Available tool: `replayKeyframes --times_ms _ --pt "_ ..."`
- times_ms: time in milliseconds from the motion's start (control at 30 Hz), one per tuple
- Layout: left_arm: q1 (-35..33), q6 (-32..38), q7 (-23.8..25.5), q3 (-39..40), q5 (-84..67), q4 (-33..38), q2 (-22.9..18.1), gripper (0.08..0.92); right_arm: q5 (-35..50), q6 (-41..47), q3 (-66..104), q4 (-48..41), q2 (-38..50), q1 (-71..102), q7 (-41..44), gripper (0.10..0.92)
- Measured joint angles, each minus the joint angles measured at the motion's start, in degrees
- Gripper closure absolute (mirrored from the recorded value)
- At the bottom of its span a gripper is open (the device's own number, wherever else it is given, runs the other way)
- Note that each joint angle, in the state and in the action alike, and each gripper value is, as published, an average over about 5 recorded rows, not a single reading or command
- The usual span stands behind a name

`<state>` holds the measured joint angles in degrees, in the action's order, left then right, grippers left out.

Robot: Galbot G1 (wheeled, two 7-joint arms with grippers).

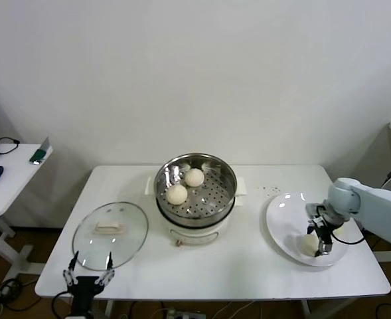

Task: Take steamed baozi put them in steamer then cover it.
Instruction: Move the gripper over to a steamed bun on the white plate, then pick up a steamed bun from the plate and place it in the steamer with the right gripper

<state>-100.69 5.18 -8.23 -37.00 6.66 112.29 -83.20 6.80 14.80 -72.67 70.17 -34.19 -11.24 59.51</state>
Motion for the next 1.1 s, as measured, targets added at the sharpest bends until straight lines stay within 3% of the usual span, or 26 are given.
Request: replayKeyframes --times_ms 367,1100 --pt "0.0 0.03 -0.36 0.06 0.02 0.14 0.0 0.177 -1.87 -4.78 -4.08 0.78 -2.68 -6.16 1.7 0.339" --pt "-0.83 -0.23 -0.92 0.78 0.24 0.67 -0.98 0.177 -4.35 -33.34 -12.84 3.32 -23.84 -33.69 5.06 0.318"
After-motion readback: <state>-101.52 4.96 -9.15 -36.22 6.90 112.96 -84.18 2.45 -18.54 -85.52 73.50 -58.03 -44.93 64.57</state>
